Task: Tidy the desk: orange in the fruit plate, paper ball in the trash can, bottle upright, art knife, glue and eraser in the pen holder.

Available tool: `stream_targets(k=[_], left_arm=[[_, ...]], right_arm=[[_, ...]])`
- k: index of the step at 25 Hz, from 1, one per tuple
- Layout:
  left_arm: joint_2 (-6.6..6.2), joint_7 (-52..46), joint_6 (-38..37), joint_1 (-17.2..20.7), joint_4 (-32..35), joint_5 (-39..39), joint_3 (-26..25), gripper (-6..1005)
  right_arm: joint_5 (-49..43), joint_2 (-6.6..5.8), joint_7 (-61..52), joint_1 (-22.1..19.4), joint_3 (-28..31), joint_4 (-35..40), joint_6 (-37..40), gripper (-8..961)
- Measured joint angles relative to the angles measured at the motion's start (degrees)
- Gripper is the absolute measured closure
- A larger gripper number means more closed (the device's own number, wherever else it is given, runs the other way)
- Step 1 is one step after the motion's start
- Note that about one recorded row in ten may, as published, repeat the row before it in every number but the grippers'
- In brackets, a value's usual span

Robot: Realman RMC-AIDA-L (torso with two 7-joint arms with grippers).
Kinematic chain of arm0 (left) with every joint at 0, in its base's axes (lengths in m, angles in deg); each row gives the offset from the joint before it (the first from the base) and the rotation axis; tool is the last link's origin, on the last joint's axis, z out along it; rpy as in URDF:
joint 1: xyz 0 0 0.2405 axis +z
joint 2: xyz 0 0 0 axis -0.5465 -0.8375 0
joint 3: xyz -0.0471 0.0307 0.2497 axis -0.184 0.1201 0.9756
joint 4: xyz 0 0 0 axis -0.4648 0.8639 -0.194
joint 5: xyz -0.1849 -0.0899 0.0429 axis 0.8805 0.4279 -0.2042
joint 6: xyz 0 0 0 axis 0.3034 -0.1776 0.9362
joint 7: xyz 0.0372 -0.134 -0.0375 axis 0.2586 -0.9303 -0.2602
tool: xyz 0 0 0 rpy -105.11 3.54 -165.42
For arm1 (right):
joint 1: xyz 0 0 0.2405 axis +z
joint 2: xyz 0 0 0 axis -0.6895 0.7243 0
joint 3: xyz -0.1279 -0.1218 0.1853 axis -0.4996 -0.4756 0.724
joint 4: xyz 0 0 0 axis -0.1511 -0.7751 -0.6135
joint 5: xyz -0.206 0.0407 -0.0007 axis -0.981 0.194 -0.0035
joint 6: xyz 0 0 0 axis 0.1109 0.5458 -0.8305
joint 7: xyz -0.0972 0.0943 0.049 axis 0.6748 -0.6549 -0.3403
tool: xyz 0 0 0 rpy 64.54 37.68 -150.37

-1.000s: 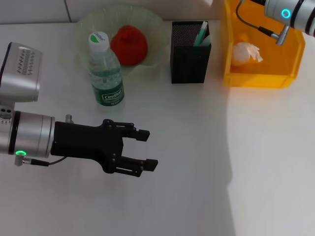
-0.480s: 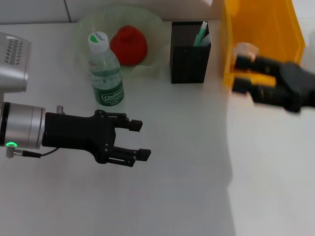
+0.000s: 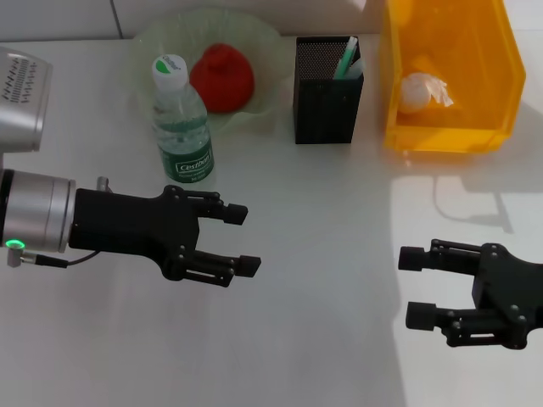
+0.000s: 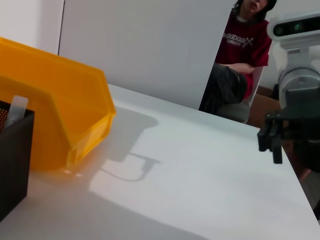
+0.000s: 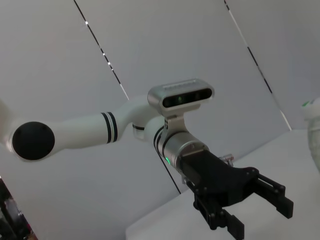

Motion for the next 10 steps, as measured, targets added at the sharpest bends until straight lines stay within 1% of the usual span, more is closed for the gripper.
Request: stream_targets(k=[6,10], left_arm=[[-0.45,0.00,-2.00,0.54,0.18,0.04,-2.04,202],[-0.62,0.00,-3.52,1.03,0.18,0.00,-3.25,202]], right_arm=[[-0.45,0.09,0.05,0.73,-0.07,-0.06,-0.85,142],[-0.48,0.49,0.53,1.08,-0.19,-0.10,-1.03,142]])
